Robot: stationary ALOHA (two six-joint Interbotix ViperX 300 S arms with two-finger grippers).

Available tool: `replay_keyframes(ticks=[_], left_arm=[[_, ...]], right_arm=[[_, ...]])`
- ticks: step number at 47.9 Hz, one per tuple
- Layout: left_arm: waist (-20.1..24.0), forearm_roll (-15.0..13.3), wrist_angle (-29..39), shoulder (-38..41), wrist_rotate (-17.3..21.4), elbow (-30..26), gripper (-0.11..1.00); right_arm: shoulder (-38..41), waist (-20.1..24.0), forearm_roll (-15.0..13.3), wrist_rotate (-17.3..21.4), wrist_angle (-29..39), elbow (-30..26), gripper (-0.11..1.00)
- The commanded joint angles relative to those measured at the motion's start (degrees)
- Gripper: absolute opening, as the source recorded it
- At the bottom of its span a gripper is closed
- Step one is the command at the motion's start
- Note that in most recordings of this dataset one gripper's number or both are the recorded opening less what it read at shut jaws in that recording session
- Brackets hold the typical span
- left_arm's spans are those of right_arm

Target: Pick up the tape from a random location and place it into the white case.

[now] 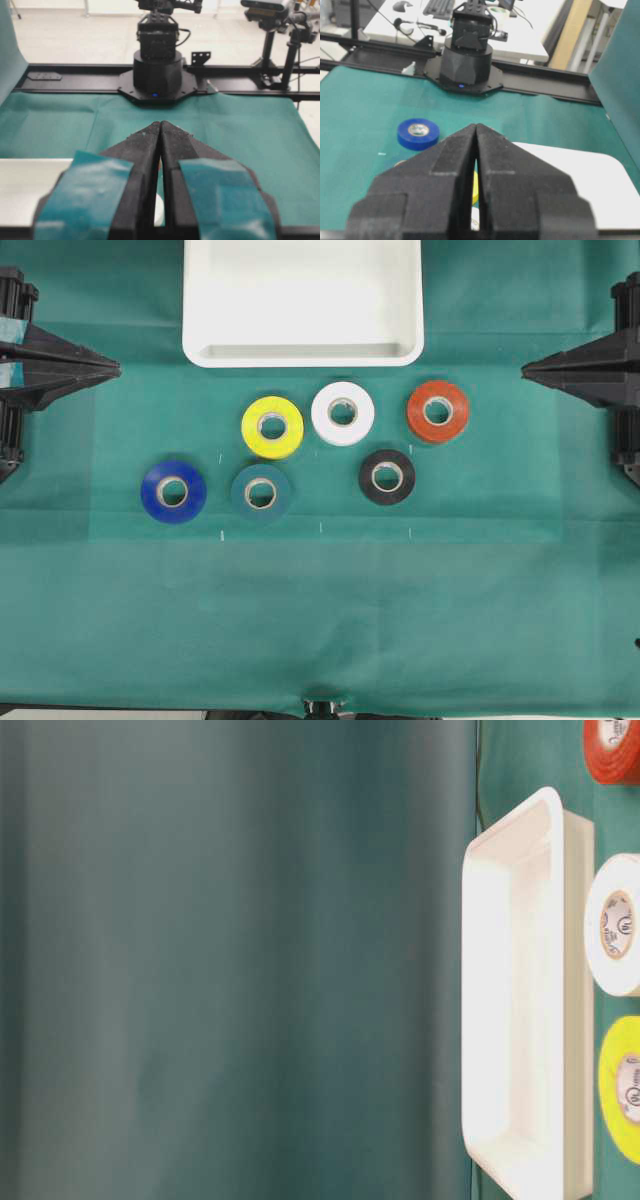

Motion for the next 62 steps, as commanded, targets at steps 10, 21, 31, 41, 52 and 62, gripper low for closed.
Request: replay_keyframes(ticks=[10, 21, 31, 41, 52, 62], left_arm=[[0.1, -0.1, 0.6, 0.5, 0.3, -1.3, 0.02], [0.1, -0.1, 0.6, 0.4, 0.2, -1.3, 0.41], [0.0, -0.1, 0.8, 0.4, 0.1, -1.3, 0.95], [0.0, -0.1, 0.8, 0.4, 0.0, -1.3, 0.98], [0.0, 0.0, 0.8, 0.4, 0.0, -1.3, 0.98], [0.0, -0.1, 1.0, 0.4, -0.2, -1.3, 0.98]], right_arm=[[0.7, -0.1, 0.0, -0.2, 0.2, -1.6, 0.0], [0.8, -0.1, -0.1, -0.3, 0.3, -1.6, 0.0], [0.8, -0.1, -0.1, -0.3, 0.9, -1.6, 0.0], [0.8, -0.1, -0.2, -0.4, 1.2, -1.6, 0.0], [0.8, -0.2, -0.3, -0.4, 1.2, -1.7, 0.0], [0.8, -0.1, -0.3, -0.4, 1.2, -1.7, 0.0]])
